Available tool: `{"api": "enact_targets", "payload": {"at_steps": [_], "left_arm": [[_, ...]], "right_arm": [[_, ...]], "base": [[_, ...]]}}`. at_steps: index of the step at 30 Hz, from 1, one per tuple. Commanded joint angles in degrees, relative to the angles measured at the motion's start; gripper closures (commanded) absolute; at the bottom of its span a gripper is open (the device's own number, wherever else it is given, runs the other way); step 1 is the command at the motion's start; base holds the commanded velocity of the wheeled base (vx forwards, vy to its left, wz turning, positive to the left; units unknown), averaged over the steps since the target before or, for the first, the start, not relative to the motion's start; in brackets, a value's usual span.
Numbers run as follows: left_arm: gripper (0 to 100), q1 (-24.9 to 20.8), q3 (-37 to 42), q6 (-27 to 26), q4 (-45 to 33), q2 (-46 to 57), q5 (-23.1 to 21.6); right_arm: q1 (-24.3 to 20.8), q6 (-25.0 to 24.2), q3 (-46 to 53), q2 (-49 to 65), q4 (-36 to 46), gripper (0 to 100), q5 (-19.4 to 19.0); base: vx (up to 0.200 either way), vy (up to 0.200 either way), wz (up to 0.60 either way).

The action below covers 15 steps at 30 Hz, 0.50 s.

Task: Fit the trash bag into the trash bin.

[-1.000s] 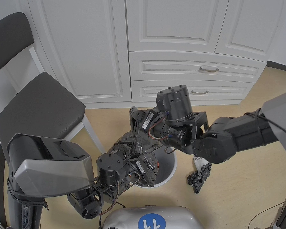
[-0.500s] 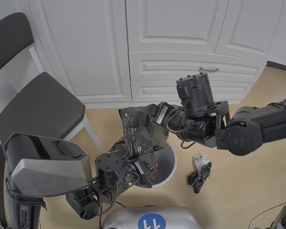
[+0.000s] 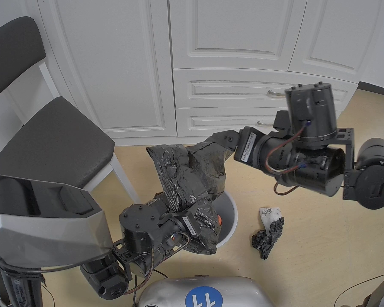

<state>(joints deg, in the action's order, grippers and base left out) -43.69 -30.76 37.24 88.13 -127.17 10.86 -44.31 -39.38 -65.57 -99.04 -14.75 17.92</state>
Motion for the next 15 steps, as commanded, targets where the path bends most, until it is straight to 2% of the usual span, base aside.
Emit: {"api": "enact_targets", "payload": {"at_steps": [1, 4, 5, 11, 15], "left_arm": [[100, -3.2, 3.2, -0.1, 0.0, 8.5, -1.5], [100, -5.0, 6.1, -0.2, 0.0, 13.2, -4.4], [100, -5.5, 7.0, -0.2, 0.0, 14.1, -5.3], [100, -6.2, 7.9, -0.2, 0.1, 15.5, -7.3], [100, -8.5, 8.2, 0.1, 0.1, 15.1, -8.2]], "right_arm": [[1.9, 3.6, 5.1, 8.0, -0.5, 0, -1.0], [3.2, 5.9, 7.3, 10.4, -0.5, 0, -2.6], [3.5, 6.1, 7.5, 10.9, -0.6, 100, -3.1], [5.2, 6.2, 7.3, 11.3, -0.5, 100, -4.1], [6.9, 7.7, 7.5, 10.6, -0.6, 100, -4.5]], "base": [[0.000, 0.000, 0.00], [0.000, 0.000, 0.00], [0.000, 0.000, 0.00], [0.000, 0.000, 0.00], [0.000, 0.000, 0.00]]}}
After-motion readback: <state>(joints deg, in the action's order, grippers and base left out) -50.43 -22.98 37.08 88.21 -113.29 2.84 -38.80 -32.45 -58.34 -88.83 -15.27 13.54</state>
